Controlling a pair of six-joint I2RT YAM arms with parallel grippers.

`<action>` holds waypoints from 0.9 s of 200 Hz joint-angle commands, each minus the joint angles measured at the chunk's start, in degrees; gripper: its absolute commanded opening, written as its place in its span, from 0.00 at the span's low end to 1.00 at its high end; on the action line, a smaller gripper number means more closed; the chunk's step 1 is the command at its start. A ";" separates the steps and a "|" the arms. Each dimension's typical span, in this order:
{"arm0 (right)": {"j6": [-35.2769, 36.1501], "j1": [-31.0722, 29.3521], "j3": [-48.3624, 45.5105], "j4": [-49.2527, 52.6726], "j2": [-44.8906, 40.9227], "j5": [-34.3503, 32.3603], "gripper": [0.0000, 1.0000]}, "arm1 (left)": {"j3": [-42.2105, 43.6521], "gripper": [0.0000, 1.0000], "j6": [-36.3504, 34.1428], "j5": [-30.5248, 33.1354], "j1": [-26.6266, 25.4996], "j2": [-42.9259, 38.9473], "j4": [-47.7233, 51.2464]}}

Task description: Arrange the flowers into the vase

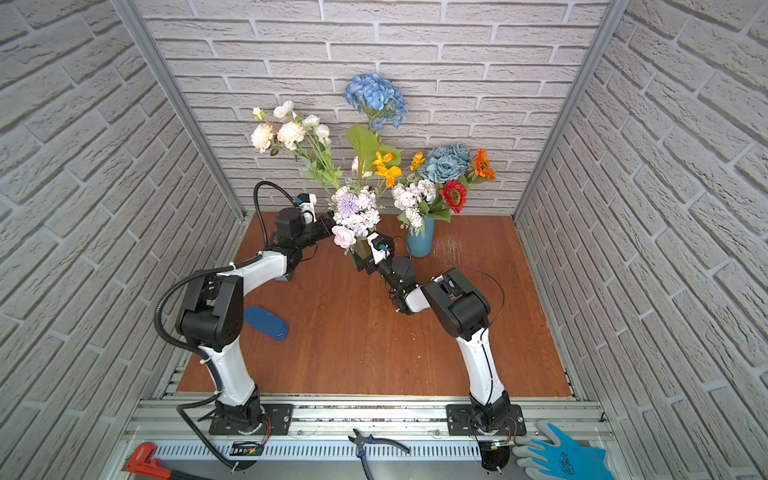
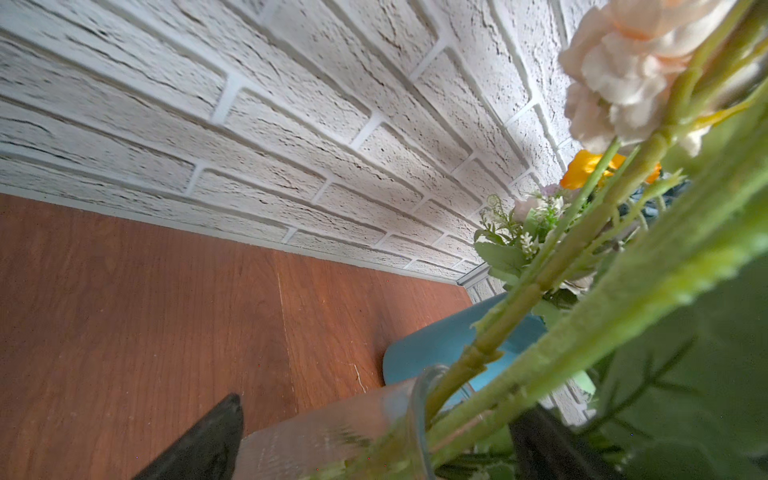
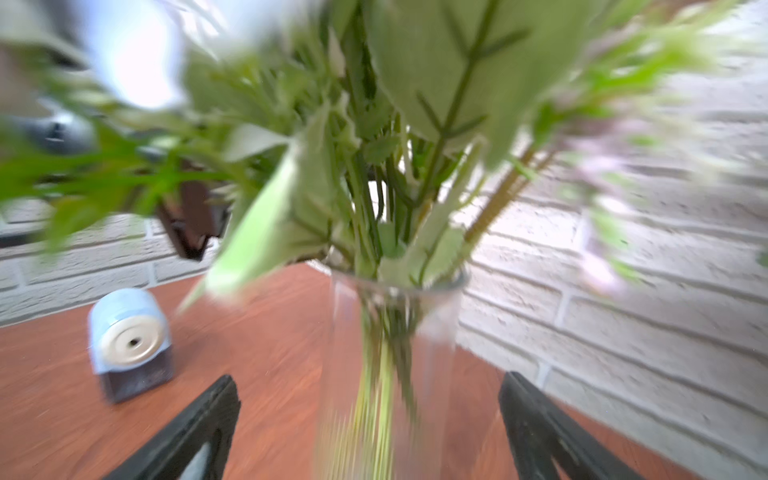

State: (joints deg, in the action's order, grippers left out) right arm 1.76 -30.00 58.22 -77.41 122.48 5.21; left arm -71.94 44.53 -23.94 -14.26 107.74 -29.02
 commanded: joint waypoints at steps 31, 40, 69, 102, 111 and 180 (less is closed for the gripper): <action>-4.87 -1.24 -16.26 -3.29 -14.18 -5.36 0.98 | 5.52 0.98 -2.12 2.45 1.15 -5.64 1.60; -5.60 -1.29 -18.93 -3.29 -16.28 -6.41 0.98 | 6.69 0.98 -2.67 3.05 1.23 -6.65 2.91; -6.55 -1.29 -26.25 -2.77 -22.53 -11.73 0.98 | 11.12 0.98 -3.77 4.43 1.31 -10.52 6.24; -6.68 -1.16 -30.95 11.78 -34.92 -20.05 0.99 | 16.94 0.98 -6.68 8.37 1.30 -18.77 11.88; -6.94 -1.04 -30.73 19.44 -38.94 -22.80 0.99 | 18.26 0.98 -8.16 10.20 1.38 -21.59 14.54; -9.84 8.62 -25.84 64.89 -56.55 -37.46 0.99 | 28.27 0.98 -24.47 42.93 2.04 -39.93 27.97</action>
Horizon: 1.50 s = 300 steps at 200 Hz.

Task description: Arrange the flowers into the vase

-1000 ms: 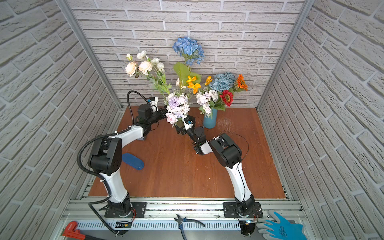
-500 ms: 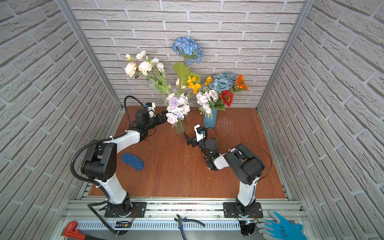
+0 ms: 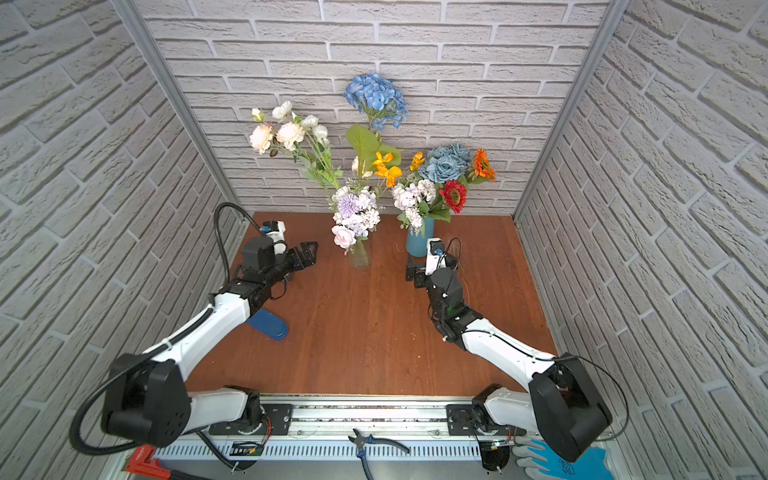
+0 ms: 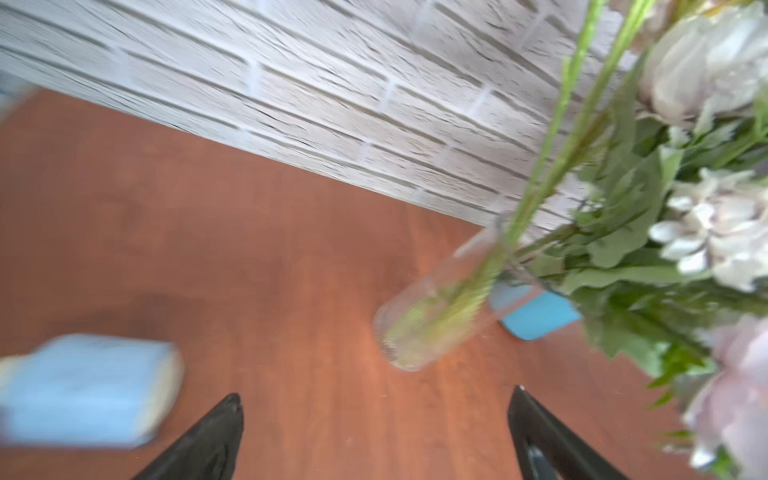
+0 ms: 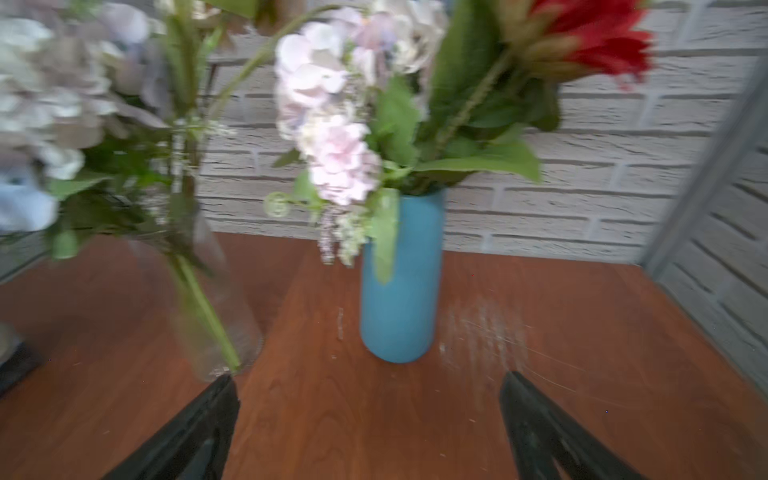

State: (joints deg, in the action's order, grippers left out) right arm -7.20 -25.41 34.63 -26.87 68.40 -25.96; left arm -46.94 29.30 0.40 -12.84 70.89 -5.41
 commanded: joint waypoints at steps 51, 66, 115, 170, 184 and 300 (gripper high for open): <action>4.79 15.42 -3.68 11.28 1.62 -0.41 0.99 | 11.04 0.98 -12.77 39.01 1.39 -2.14 -2.33; 6.91 17.61 -4.22 6.60 6.61 0.06 0.98 | 13.04 0.98 -13.41 41.49 1.37 -0.91 -3.86; 10.18 21.39 -6.38 -0.32 10.11 8.16 0.97 | 22.35 0.98 -18.12 41.38 3.15 2.31 -23.62; 6.90 21.73 -10.09 -8.56 8.78 20.28 0.94 | 22.42 0.98 -22.83 32.54 6.33 10.72 -34.71; 6.52 22.28 -7.70 -6.17 11.71 21.34 0.91 | 24.06 0.98 -27.03 27.08 6.60 11.27 -39.93; 7.11 22.60 -13.97 -20.83 15.89 23.61 1.00 | 25.27 0.98 -23.27 7.11 15.82 19.28 -48.34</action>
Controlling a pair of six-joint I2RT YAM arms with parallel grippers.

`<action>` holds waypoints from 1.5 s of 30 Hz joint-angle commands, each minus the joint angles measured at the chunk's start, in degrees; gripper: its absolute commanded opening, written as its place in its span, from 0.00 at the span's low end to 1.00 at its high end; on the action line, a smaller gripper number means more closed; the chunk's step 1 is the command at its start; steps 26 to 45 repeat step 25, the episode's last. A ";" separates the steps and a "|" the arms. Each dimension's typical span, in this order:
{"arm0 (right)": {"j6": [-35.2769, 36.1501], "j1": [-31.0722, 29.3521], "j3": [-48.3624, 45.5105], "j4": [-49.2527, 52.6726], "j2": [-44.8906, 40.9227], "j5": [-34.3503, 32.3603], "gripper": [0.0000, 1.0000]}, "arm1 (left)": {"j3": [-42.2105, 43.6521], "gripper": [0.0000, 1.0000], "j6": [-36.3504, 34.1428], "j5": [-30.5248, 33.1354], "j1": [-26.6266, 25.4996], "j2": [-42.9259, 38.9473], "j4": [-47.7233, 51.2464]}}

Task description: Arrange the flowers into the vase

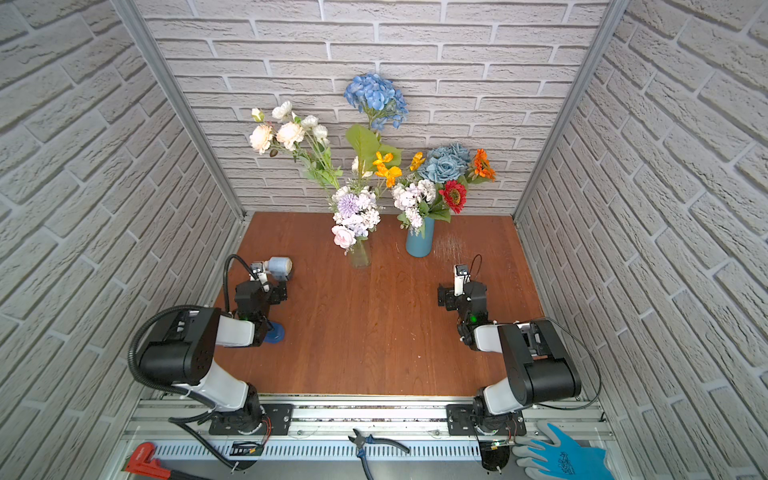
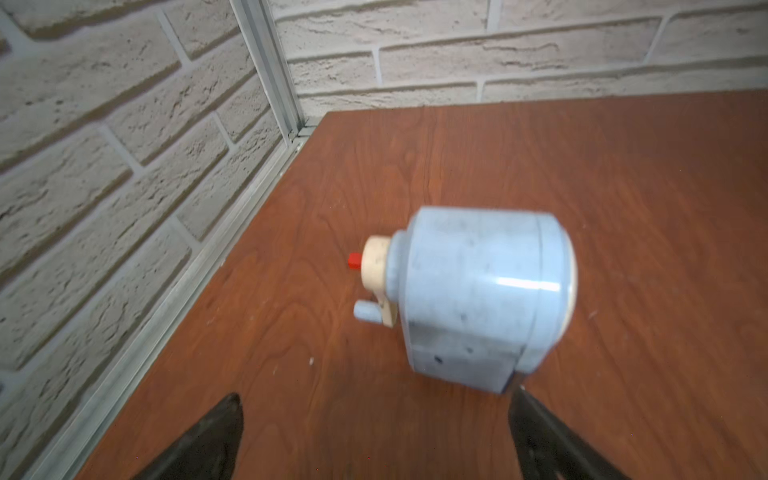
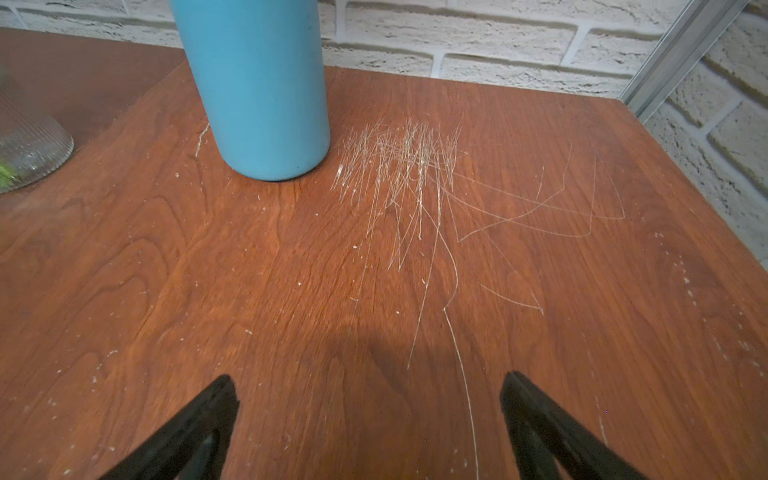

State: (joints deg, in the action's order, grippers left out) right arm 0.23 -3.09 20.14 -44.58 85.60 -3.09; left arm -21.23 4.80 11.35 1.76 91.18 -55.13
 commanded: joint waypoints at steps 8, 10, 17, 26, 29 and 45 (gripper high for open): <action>-0.56 0.28 0.78 -2.22 -1.58 0.72 1.00 | -0.57 0.98 1.38 -4.43 1.56 -0.99 1.66; -0.55 0.28 0.78 -2.18 -1.51 0.72 1.00 | -0.57 0.98 1.39 -4.47 1.51 -1.00 1.66; -0.52 0.33 1.12 -1.80 -1.32 0.72 1.00 | -0.59 0.98 1.44 -4.44 1.57 -1.00 1.68; -0.54 0.28 0.83 -2.09 -1.54 0.72 1.00 | -0.57 0.98 1.38 -4.47 1.50 -0.96 1.70; -0.54 0.28 0.83 -2.09 -1.54 0.72 1.00 | -0.57 0.98 1.38 -4.47 1.50 -0.96 1.70; -0.54 0.28 0.83 -2.09 -1.54 0.72 1.00 | -0.57 0.98 1.38 -4.47 1.50 -0.96 1.70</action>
